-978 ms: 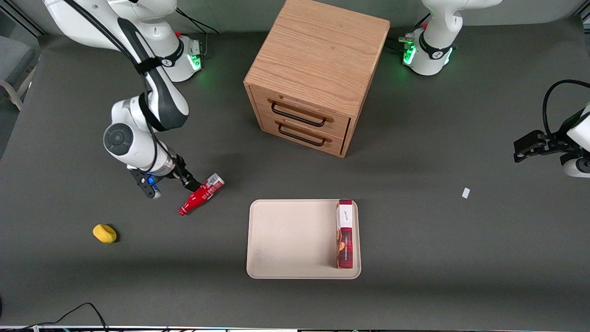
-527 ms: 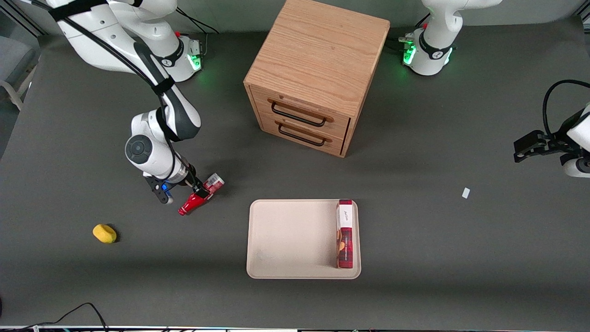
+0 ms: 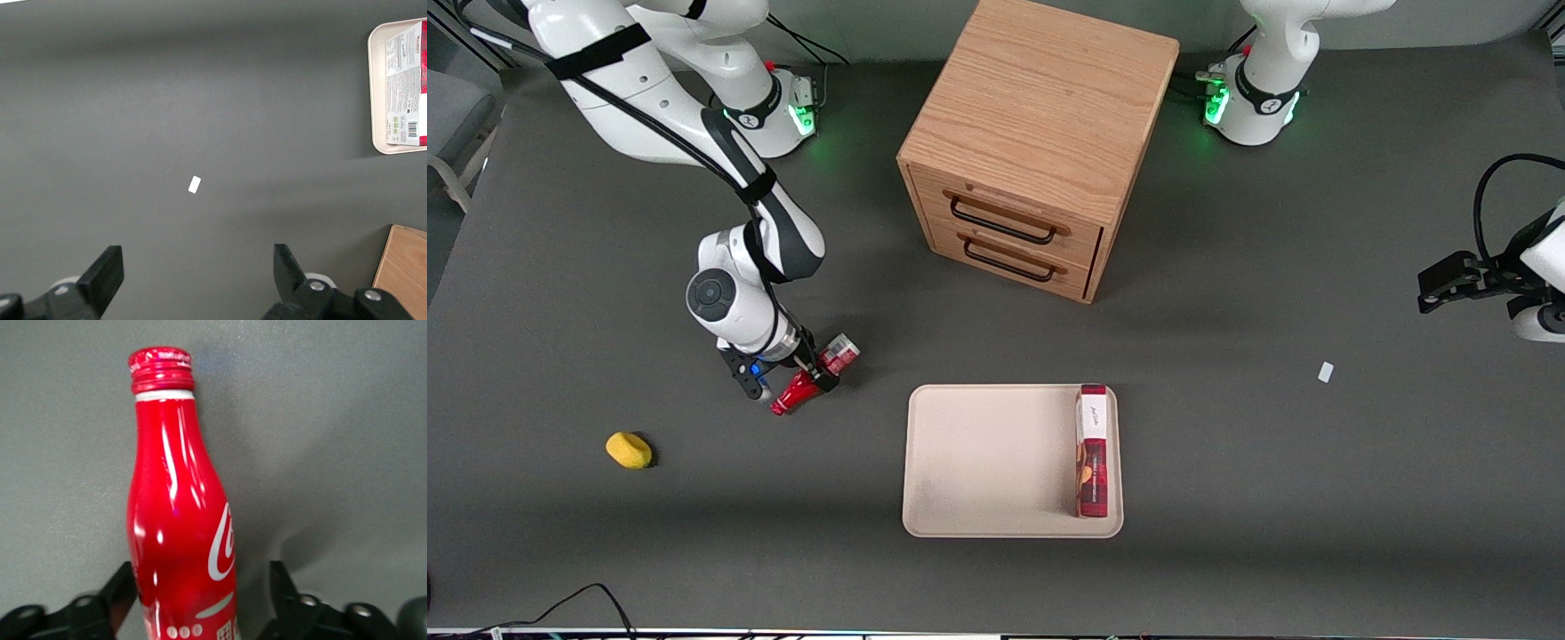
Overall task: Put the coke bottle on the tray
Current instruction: 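Close the right gripper around the bottle's body, then lift the bottle upright and carry it over the white tray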
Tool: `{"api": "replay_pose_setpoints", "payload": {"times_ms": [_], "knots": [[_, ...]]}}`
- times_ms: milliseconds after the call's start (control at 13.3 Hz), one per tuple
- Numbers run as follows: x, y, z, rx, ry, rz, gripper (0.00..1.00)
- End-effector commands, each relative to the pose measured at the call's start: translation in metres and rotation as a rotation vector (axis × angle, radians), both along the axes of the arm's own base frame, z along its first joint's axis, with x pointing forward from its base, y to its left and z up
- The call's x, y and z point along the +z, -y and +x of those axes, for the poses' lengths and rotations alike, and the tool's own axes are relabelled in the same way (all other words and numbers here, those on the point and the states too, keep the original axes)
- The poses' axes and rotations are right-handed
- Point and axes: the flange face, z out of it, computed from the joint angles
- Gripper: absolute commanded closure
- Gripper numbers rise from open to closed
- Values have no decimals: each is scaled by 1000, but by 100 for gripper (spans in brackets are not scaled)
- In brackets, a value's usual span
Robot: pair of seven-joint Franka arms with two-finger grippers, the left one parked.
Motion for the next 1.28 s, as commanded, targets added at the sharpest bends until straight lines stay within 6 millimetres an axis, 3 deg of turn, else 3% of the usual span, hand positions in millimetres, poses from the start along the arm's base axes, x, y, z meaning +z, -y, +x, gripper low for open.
{"api": "replay_pose_setpoints", "payload": {"times_ms": [0,151,226,376,527,753,903,1129,1204], "knots": [[3,-4,2,-7,21,-8,71],[9,-4,5,-8,28,-6,95],[12,-5,6,6,36,-6,100],[31,-9,20,62,68,-4,100],[74,-20,52,86,40,-12,100],[146,-61,87,193,50,-38,100],[174,-101,103,389,111,-137,100],[177,-164,130,499,155,-133,100],[174,-172,140,506,171,-125,100]]}}
